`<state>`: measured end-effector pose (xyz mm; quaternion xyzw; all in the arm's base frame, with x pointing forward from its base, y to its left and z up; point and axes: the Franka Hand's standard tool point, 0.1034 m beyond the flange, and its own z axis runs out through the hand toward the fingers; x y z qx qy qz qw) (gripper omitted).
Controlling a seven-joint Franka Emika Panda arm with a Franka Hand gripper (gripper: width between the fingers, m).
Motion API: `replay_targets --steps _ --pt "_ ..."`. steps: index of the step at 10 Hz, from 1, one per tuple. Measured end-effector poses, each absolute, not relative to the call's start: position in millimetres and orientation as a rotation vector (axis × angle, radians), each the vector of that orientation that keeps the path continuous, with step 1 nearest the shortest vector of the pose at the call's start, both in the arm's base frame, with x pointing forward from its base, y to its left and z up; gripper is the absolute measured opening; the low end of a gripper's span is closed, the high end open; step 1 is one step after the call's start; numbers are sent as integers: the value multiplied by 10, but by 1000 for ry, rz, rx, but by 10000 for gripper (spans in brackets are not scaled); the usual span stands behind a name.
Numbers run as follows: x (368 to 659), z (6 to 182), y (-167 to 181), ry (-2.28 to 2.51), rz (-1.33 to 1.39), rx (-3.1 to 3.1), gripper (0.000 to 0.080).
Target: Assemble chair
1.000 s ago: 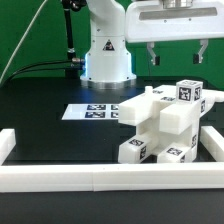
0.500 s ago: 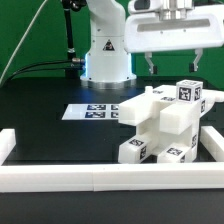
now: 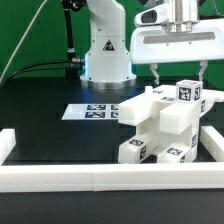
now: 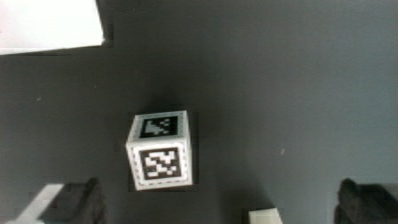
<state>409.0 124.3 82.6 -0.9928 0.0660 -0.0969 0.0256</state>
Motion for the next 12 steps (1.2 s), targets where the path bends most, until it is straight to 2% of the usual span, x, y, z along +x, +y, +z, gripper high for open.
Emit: replay_targets --steps 1,3,12 --pt "4084 806 1240 195 -303 -3071 649" --pt "3932 628 1278 110 -313 -3090 649" --pt "4014 533 1104 4 -330 -3120 649"
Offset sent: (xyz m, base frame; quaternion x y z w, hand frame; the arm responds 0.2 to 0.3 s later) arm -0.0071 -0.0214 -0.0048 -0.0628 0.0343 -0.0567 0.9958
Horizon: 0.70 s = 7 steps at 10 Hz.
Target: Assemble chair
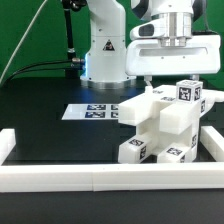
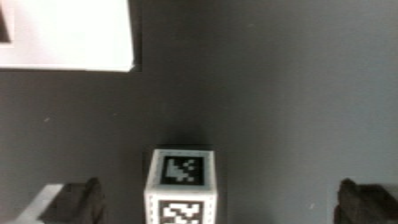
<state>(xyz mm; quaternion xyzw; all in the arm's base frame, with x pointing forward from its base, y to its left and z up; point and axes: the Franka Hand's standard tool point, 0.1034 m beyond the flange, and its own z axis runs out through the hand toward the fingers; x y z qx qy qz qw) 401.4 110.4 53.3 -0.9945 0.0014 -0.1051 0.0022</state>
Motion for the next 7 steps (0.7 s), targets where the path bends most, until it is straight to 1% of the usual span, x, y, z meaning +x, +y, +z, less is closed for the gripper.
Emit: replay_targets --steps 2,4,7 --pt "4080 474 1070 7 -340 -3126 649" --pt "4096 347 1050 16 -353 -3135 649" --pt "4177 278 999 2 -358 -3147 649"
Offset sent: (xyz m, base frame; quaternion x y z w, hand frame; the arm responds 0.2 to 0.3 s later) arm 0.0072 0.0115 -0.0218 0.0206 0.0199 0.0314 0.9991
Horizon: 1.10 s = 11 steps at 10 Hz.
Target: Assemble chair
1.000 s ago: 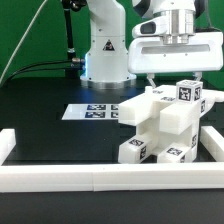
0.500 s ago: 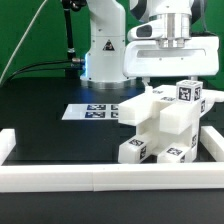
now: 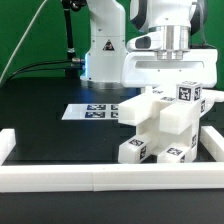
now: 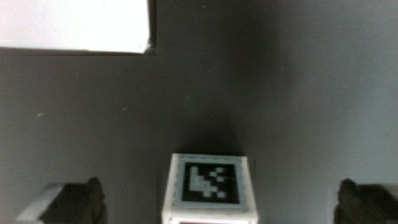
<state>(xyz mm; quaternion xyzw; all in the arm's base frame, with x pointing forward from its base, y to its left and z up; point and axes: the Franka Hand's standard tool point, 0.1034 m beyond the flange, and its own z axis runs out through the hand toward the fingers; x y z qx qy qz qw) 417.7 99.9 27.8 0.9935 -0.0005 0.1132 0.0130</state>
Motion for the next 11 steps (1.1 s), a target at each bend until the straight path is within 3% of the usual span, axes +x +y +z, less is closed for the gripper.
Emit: replay_targets --steps 11 --pt "4308 196 1006 29 384 3083 649"
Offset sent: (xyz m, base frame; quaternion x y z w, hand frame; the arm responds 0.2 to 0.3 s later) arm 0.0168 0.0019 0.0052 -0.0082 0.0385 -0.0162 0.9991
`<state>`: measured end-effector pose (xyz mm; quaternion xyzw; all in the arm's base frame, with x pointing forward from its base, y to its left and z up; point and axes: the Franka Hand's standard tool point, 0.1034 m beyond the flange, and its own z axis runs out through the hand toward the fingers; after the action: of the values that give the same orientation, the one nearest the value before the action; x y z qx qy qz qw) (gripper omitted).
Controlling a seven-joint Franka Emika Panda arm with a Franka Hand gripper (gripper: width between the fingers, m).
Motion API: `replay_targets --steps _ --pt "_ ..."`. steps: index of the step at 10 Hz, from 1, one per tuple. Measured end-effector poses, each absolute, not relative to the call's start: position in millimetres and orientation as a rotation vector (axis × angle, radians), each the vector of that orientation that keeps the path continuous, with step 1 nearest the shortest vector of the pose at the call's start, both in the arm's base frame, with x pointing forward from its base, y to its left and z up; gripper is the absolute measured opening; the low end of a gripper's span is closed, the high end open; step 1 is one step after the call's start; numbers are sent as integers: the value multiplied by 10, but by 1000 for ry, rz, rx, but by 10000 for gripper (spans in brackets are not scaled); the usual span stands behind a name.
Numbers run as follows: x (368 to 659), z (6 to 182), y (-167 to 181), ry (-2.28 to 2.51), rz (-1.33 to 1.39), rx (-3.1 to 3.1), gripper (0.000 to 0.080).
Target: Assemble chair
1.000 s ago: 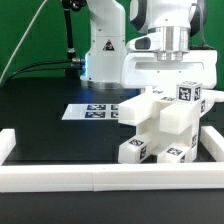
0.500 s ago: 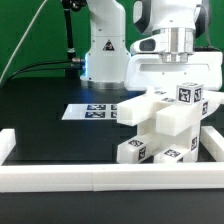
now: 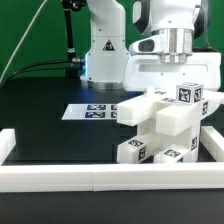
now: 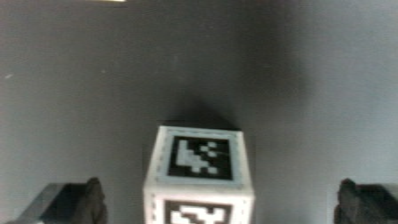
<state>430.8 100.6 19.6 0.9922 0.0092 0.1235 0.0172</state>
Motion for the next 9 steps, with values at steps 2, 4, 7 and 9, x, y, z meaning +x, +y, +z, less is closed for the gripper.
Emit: replay_targets --steps 2,4,7,9 --pt "4307 169 1003 38 397 3079 649" --pt "4307 167 1001 44 397 3078 525" --pt "4308 167 1001 47 397 3078 282" --pt "4308 167 1001 48 397 3078 284"
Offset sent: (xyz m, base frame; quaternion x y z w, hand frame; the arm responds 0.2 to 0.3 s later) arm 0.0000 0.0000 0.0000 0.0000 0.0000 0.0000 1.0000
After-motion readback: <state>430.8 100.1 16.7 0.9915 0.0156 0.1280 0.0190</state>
